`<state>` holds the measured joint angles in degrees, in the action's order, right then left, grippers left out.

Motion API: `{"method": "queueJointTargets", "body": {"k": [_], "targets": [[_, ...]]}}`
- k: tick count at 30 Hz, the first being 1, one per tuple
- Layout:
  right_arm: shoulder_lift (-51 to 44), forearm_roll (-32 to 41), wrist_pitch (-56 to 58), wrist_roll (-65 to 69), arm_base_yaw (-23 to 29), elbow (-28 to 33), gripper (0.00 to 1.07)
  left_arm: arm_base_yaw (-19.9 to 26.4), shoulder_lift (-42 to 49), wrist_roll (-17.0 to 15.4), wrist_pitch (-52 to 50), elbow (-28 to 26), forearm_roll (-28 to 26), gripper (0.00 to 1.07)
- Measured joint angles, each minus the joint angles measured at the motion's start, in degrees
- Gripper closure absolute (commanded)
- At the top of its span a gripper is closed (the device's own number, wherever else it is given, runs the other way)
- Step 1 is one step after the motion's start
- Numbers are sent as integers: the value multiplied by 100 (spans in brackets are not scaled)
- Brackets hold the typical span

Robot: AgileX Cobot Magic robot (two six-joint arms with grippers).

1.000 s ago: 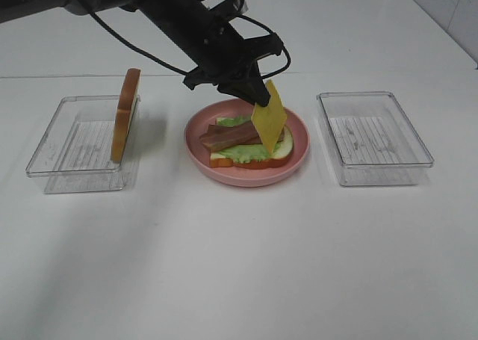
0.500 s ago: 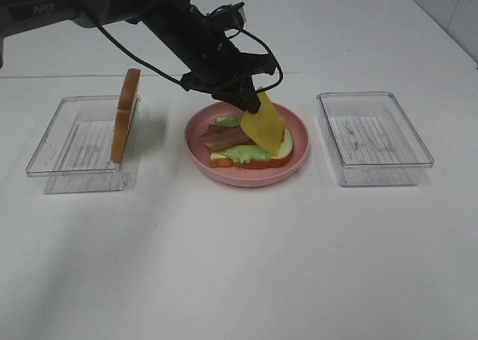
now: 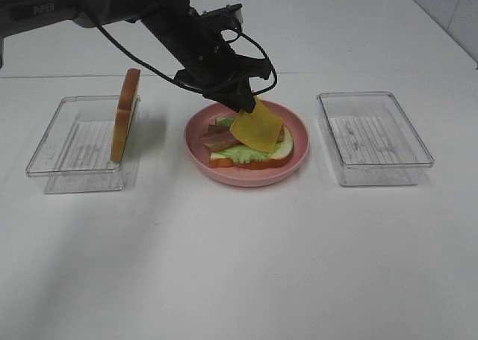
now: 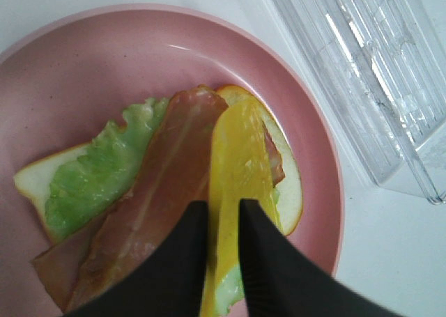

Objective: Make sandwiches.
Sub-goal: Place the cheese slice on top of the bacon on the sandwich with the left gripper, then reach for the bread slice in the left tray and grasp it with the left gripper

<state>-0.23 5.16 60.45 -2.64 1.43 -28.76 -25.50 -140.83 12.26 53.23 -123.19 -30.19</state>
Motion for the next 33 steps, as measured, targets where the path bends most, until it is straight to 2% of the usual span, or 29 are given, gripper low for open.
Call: {"method": "queueJointTargets", "body": {"k": [1,2,3,4,5,7,9,13,14,15,16,18,19,20,21,22,23,24,29,31,32,33], "targets": [[0,0,0,0,0,0,9,0,0,-29,-6,0,46,37],[0,0,0,0,0,0,9,0,0,-29,-6,0,46,37],[0,0,0,0,0,0,9,0,0,-143,-52,0,206,11],[0,0,0,0,0,0,9,0,0,-143,-52,0,206,11],[0,0,0,0,0,0,9,0,0,-201,-69,-46,372,5],[0,0,0,0,0,0,9,0,0,-218,-34,-103,470,5],[0,0,0,0,0,0,9,0,6,-241,241,-395,739,5],[0,0,0,0,0,0,9,0,6,-304,630,-819,865,5],[0,0,0,0,0,0,9,0,6,-435,980,-1175,877,5],[0,0,0,0,0,0,9,0,6,-435,980,-1175,877,5],[0,0,0,0,0,0,9,0,11,-573,1329,-1524,894,5],[0,0,0,0,0,0,9,0,11,-653,1444,-1679,928,5],[0,0,0,0,0,0,9,0,40,-894,1547,-2011,1049,5],[0,0,0,0,0,0,9,0,74,-1049,1576,-2126,1083,5],[0,0,0,0,0,0,9,0,74,-1049,1576,-2126,1083,5],[0,0,0,0,0,0,9,0,189,-1272,1593,-2246,1163,5],[0,0,0,0,0,0,9,0,189,-1272,1593,-2246,1163,5],[0,0,0,0,0,0,9,0,361,-1444,1604,-2280,1261,5],[0,0,0,0,0,0,9,6,722,-1530,1616,-2131,1604,5],[0,0,0,0,0,0,9,46,1106,-1530,1616,-1530,1885,5],[0,0,0,0,0,0,9,46,1106,-1530,1616,-1530,1885,5],[0,0,0,0,0,0,9,74,1444,-1530,1610,-1003,2114,5]]}}
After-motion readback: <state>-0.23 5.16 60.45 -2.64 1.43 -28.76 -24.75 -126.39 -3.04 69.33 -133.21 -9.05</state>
